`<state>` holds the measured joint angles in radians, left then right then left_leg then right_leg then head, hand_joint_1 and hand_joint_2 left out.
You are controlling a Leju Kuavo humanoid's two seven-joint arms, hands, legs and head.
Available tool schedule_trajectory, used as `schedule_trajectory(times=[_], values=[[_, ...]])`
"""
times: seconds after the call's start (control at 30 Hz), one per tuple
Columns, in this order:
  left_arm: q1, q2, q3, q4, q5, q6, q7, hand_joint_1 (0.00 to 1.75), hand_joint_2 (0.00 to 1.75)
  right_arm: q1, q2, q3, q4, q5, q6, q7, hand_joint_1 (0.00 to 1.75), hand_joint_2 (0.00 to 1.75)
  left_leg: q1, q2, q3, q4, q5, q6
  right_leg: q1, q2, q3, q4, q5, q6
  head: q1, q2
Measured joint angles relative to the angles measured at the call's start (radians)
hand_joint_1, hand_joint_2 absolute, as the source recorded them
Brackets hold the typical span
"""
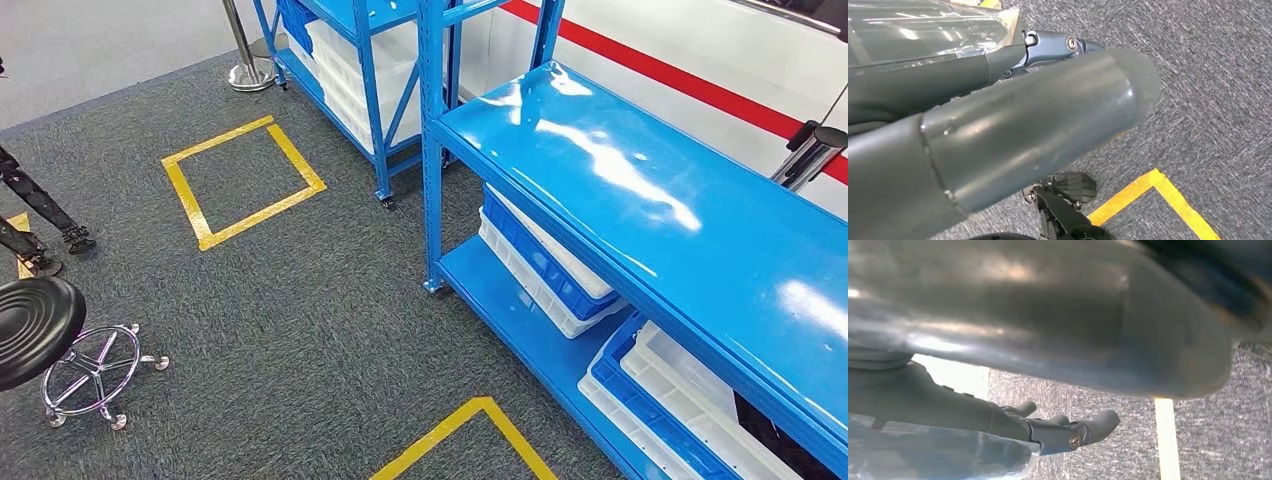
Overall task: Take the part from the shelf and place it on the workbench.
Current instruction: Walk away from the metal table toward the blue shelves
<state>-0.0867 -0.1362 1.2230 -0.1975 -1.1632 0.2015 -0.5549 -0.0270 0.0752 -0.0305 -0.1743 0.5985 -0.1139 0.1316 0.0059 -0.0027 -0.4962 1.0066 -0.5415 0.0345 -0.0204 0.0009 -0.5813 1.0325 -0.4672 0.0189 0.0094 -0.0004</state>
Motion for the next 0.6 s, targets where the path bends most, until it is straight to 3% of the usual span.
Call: schedule_trajectory(times=[0.07, 0.17, 0.27, 0.33, 0.37, 0.43, 0.47, 0.53, 0.6], values=[[0.000, 0.001, 0.000, 0.000, 0.001, 0.006, 0.002, 0.00, 0.00, 0.000, 0.001, 0.000, 0.000, 0.004, 0.004, 0.000, 0.00, 0.00, -0.003, 0.000, 0.000, -0.002, 0.002, 0.005, -0.002, 0.000, 0.003, -0.004, 0.004, 0.003, 0.000, 0.000], [0.000, 0.000, 0.000, 0.000, 0.001, 0.010, 0.003, 0.00, 0.00, -0.001, 0.000, 0.000, 0.000, 0.008, 0.005, 0.000, 0.00, 0.00, 0.003, 0.003, 0.021, -0.047, 0.032, 0.018, 0.002, 0.000, -0.005, 0.009, -0.001, 0.009, 0.001, 0.000], [0.002, 0.000, 0.000, 0.000, 0.001, 0.011, 0.004, 0.00, 0.00, 0.000, -0.002, 0.000, 0.000, 0.009, 0.005, 0.000, 0.00, 0.00, 0.007, 0.016, 0.029, -0.065, 0.044, 0.019, 0.001, 0.000, -0.078, 0.163, -0.067, 0.007, 0.004, 0.000], [0.004, 0.000, 0.001, 0.000, 0.000, 0.013, 0.005, 0.00, 0.00, 0.000, -0.003, 0.000, 0.000, 0.009, 0.005, 0.000, 0.00, 0.00, 0.008, 0.028, 0.031, -0.064, 0.040, 0.014, -0.005, -0.001, -0.115, 0.237, -0.084, 0.019, 0.005, 0.000], [0.004, 0.000, 0.001, 0.000, 0.000, 0.014, 0.005, 0.00, 0.00, 0.000, -0.004, -0.001, 0.000, 0.009, 0.005, 0.002, 0.00, 0.00, 0.009, 0.035, 0.034, -0.063, 0.036, 0.009, -0.009, -0.002, -0.108, 0.221, -0.070, 0.030, 0.006, 0.000], [0.004, 0.000, 0.001, 0.000, -0.001, 0.016, 0.004, 0.00, 0.00, 0.001, -0.005, -0.002, 0.000, 0.009, 0.005, 0.007, 0.00, 0.00, 0.014, 0.048, 0.043, -0.055, 0.023, -0.008, -0.018, -0.022, -0.048, 0.102, -0.021, 0.055, 0.006, 0.000], [0.004, 0.001, 0.001, 0.000, -0.002, 0.016, 0.004, 0.00, 0.00, 0.001, -0.003, -0.003, 0.000, 0.009, 0.005, 0.009, 0.00, 0.00, 0.015, 0.055, 0.046, -0.047, 0.013, -0.018, -0.019, -0.033, -0.018, 0.046, -0.005, 0.059, 0.008, 0.000], [0.003, 0.004, 0.001, 0.000, -0.002, 0.018, 0.001, 0.00, 0.00, 0.001, 0.000, -0.004, 0.000, 0.009, 0.005, 0.011, 0.00, 0.00, 0.013, 0.066, 0.046, -0.035, -0.002, -0.033, -0.014, -0.040, 0.006, 0.001, -0.002, 0.043, 0.006, 0.000], [0.002, 0.004, 0.000, 0.000, -0.003, 0.018, -0.001, 0.00, 0.00, 0.001, 0.001, -0.004, 0.000, 0.009, 0.005, 0.011, 0.00, 0.00, 0.016, 0.076, 0.049, -0.031, -0.008, -0.041, -0.010, -0.020, 0.005, 0.004, -0.005, 0.017, 0.003, 0.000]])
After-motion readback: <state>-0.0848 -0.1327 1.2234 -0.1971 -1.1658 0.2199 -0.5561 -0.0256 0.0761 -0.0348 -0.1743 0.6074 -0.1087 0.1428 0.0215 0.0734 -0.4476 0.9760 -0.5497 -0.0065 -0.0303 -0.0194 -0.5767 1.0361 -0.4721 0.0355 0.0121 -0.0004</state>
